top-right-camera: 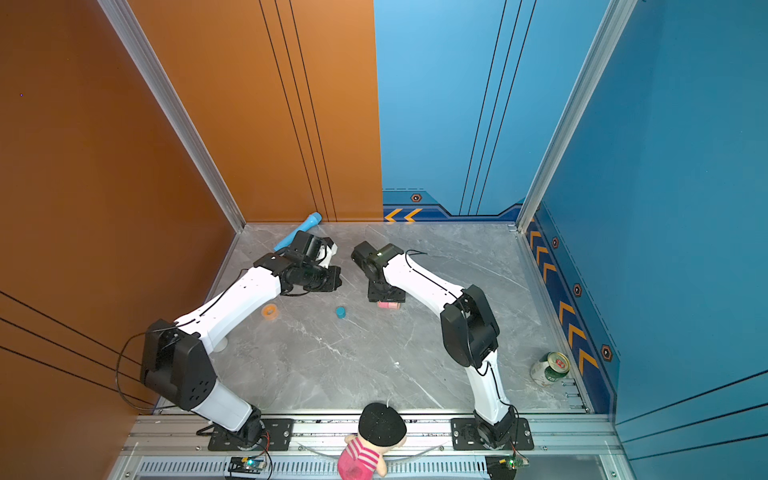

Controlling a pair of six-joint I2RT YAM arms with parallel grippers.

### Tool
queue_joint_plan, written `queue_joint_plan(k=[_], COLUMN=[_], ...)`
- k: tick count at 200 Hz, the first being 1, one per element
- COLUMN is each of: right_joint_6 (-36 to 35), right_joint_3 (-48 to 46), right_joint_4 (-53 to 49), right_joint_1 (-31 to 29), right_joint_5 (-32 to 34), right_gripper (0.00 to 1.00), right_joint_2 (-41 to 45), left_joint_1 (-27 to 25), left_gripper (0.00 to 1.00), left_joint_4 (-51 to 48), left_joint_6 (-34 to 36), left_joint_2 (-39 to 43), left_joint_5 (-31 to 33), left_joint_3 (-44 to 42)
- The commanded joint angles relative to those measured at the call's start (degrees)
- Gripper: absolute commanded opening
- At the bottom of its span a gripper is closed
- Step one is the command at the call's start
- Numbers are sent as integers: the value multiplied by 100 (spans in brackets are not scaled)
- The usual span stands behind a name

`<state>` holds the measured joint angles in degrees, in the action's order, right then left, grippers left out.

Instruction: Build the wood block tower

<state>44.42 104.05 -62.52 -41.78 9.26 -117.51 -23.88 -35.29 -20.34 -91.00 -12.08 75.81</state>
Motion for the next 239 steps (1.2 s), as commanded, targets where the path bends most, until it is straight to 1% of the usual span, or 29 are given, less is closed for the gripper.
queue_joint_plan(k=[1, 56, 115, 122, 166, 173, 239], right_joint_6=[293, 452, 544, 543, 559, 566, 603], right_joint_3=[-77, -71, -9, 1, 1, 8, 54], right_joint_4=[185, 266, 282, 284, 284, 284, 302], right_joint_1=[16, 123, 126, 118, 118, 298, 328], right_joint_5=[48, 30, 2, -11, 14, 16, 11], right_gripper=[60, 61, 62, 62, 63, 63, 65], right_joint_2=[100, -8, -94, -265, -330, -340, -396], left_joint_1=[26, 47, 70, 68, 85, 85, 111], left_gripper=[0, 0, 0, 0, 0, 0, 0], left_joint_4=[57, 57, 57, 56, 57, 57, 57], left_joint_6=[113, 127, 144, 144, 151, 152, 153], left_joint_2=[127, 132, 114, 116, 94, 99, 83], left_joint_5=[-95, -87, -98, -85, -105, -105, -125], left_joint_3=[-71, -84, -99, -102, -102, -101, -94])
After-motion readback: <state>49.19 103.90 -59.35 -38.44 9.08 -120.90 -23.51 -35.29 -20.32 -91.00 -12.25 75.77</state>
